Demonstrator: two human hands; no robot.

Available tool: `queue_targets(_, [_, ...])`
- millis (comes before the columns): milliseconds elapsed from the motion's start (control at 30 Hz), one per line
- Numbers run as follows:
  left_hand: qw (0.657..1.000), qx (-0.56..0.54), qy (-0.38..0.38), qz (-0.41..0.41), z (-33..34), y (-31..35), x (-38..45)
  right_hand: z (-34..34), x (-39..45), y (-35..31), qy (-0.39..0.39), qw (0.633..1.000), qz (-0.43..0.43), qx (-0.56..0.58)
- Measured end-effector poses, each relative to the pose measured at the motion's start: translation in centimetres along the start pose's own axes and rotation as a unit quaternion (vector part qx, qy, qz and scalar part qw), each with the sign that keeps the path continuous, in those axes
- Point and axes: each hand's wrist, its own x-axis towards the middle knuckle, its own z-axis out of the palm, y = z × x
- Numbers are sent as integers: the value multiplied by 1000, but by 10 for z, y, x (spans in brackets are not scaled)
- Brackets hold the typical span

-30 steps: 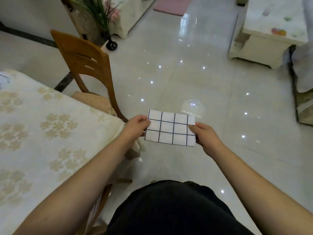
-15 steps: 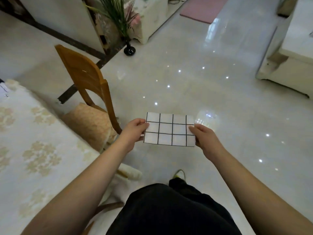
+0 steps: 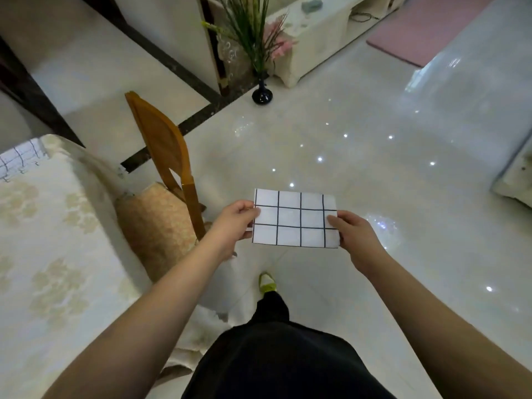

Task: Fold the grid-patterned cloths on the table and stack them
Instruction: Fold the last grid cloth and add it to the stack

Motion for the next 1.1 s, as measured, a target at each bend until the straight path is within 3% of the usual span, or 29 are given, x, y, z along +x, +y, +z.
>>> queue_targets(667, [997,-55,28,36,-36,171,248,88,270,-186,-54,995,-27,-83])
queue_targets(1100, [981,-84,172,-37,-78,245,391,171,470,-288,-190,965,-42,-176])
